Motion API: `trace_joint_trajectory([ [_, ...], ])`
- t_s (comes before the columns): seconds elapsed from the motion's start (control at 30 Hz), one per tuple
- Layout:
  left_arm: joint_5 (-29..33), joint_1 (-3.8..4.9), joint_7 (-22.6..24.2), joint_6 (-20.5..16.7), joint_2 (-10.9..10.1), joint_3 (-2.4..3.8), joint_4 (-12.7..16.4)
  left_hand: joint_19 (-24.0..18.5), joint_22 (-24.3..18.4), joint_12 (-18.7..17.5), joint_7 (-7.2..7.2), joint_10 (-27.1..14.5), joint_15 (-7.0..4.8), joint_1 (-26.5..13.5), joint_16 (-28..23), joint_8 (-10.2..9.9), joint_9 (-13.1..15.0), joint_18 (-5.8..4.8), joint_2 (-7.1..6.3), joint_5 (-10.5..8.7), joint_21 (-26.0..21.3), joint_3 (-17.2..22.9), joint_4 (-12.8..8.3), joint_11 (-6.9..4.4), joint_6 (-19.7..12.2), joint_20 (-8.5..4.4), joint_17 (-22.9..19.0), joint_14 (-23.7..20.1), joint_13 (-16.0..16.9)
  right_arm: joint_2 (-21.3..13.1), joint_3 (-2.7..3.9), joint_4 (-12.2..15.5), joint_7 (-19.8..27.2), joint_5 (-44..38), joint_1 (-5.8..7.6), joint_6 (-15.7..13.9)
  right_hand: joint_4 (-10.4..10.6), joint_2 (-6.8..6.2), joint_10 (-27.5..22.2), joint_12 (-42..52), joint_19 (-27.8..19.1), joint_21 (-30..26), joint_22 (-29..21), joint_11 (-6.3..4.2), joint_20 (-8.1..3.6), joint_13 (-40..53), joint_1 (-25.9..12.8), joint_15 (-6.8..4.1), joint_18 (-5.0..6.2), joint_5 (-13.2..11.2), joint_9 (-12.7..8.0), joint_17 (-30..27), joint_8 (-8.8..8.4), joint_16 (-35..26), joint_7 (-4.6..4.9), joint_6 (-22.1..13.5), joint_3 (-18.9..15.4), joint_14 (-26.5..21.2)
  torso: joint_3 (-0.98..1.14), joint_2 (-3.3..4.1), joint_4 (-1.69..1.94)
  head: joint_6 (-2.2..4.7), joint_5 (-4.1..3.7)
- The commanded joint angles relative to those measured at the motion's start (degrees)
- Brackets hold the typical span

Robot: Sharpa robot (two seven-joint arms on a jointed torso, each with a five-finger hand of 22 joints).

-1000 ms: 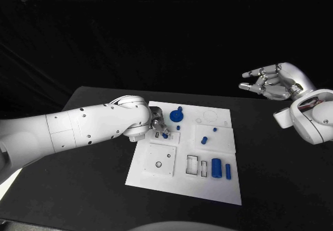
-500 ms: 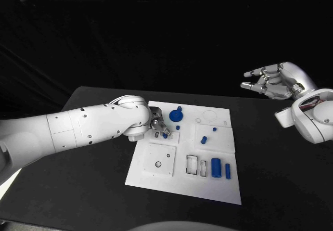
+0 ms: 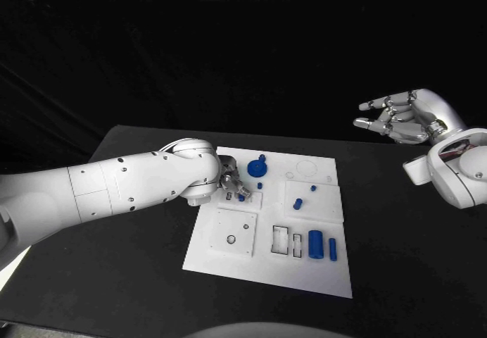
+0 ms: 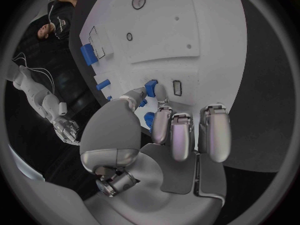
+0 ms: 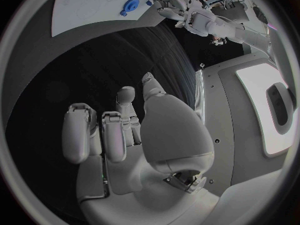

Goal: Assemble the parts on the task board

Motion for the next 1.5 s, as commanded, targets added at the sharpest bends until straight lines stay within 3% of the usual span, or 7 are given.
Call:
trace_joint_trajectory([
  [0.03,-0.5,-0.03,0.4,-0.3,0.0,0.05,0.1,3.7,7.5,0.3,0.02,0.5,-0.35,-0.8,0.2,0.2,-0.1,-0.67,-0.08,-0.35,0.4,-1.5,0.7,-0.03,0.6,-0.29,15.1,5.9,0.9,0.0,0.02,-0.1,0.5,0.2,0.00,-0.3,0.1,0.32,-0.2,-0.4,-0.2,-0.2,-0.1,0.01,-0.03,-0.1,-0.2,0.33,0.25,-0.1,0.0,9.4,-0.06,-0.4,0.07,-0.4,-0.3,4.5,0.00,-0.02,0.02,0.08,-0.04],
  [0.1,-0.5,-0.03,0.5,-0.4,-0.1,0.07,0.2,3.8,7.6,0.3,0.04,0.5,-0.35,-1.4,0.2,0.2,-0.1,-0.70,-0.47,-0.95,0.5,-3.3,1.5,-0.03,0.7,-0.30,15.1,5.9,1.0,0.1,0.02,-0.1,0.6,0.4,0.00,-0.3,0.5,0.42,-0.2,-0.4,-0.3,-0.2,-0.1,0.06,0.03,-0.1,-0.6,0.39,0.26,-1.3,0.0,9.3,0.02,-0.5,0.10,-0.4,-0.9,4.5,0.00,-0.02,0.03,0.08,-0.11],
  [0.3,1.0,0.01,0.5,-1.0,-1.1,0.58,1.2,3.8,7.8,0.2,-0.05,0.5,-0.34,0.3,0.2,-0.2,-0.4,-0.71,0.79,-14.75,0.5,-13.7,5.6,-0.01,1.0,-0.34,15.1,5.9,1.0,0.3,0.02,-0.6,0.8,0.7,0.00,-0.2,1.2,0.76,-0.2,-0.4,-0.3,-0.3,-0.3,0.12,0.09,-0.1,-1.0,0.43,0.29,-3.6,0.0,9.1,0.08,-0.7,0.14,-0.5,-1.7,4.4,-0.05,-0.03,-0.04,0.27,-0.50],
  [0.53,3.8,1.13,0.6,-0.5,-2.8,2.17,2.5,3.6,7.1,-0.9,0.31,-0.2,-0.12,1.2,0.2,-0.7,-0.6,-0.57,2.05,-18.06,0.0,-22.9,6.1,0.24,0.4,-0.12,15.1,5.9,-0.1,0.7,0.02,-1.3,0.8,0.8,-0.01,-0.1,1.2,0.77,-0.2,-0.3,-0.3,-0.4,-0.3,0.12,0.10,-0.1,-1.0,0.44,0.30,-3.7,0.1,9.1,0.09,-0.7,0.14,-0.5,-1.8,4.4,0.01,0.01,-0.07,0.50,-0.53],
  [0.8,6.8,3.43,0.5,5.8,-4.2,3.71,1.7,2.6,4.4,-3.7,1.56,-2.6,0.67,4.8,0.2,-2.6,-1.5,0.00,3.76,-17.98,-1.9,-22.5,5.9,1.29,-2.5,0.51,15.1,5.9,-3.3,1.1,0.00,-2.0,0.9,0.9,-0.09,0.1,1.2,0.79,-0.2,-0.3,-0.3,-0.4,-0.3,0.13,0.10,-0.1,-1.0,0.44,0.30,-3.7,0.1,9.0,0.09,-0.7,0.14,-0.5,-1.8,4.4,0.01,0.09,-0.09,0.70,-0.58],
  [1.03,6.3,6.96,0.8,12.1,-2.9,4.40,-4.2,2.2,3.5,-5.7,2.96,-4.5,1.71,6.9,0.2,-5.2,-3.7,0.20,3.65,-17.34,-2.6,-20.2,5.9,2.51,-4.6,1.46,15.1,5.9,-5.6,1.3,-0.02,-2.4,0.9,1.0,-0.14,0.1,1.3,0.95,-0.2,-0.3,-0.3,-0.4,-0.3,0.12,0.10,-0.2,-0.9,0.43,0.30,-3.5,0.1,9.0,0.12,-0.8,0.13,-0.4,-1.8,4.4,0.08,0.03,0.06,0.99,-0.50],
  [1.5,1.2,8.50,0.7,15.9,6.9,2.70,-21.3,2.4,4.0,-5.1,3.06,-4.2,1.96,4.1,0.2,-5.7,-4.9,0.12,5.05,-17.52,-2.3,-20.8,6.0,2.68,-3.7,1.87,15.1,5.9,-5.2,2.1,-0.05,-2.9,1.1,1.0,-0.49,0.4,1.3,1.29,-0.2,-0.3,-0.4,-0.4,-0.4,0.08,0.10,-0.2,-0.5,0.41,0.32,-2.8,0.1,9.0,0.18,-0.8,0.09,-0.3,-2.0,4.4,-0.14,0.21,-0.11,1.64,0.27],
])
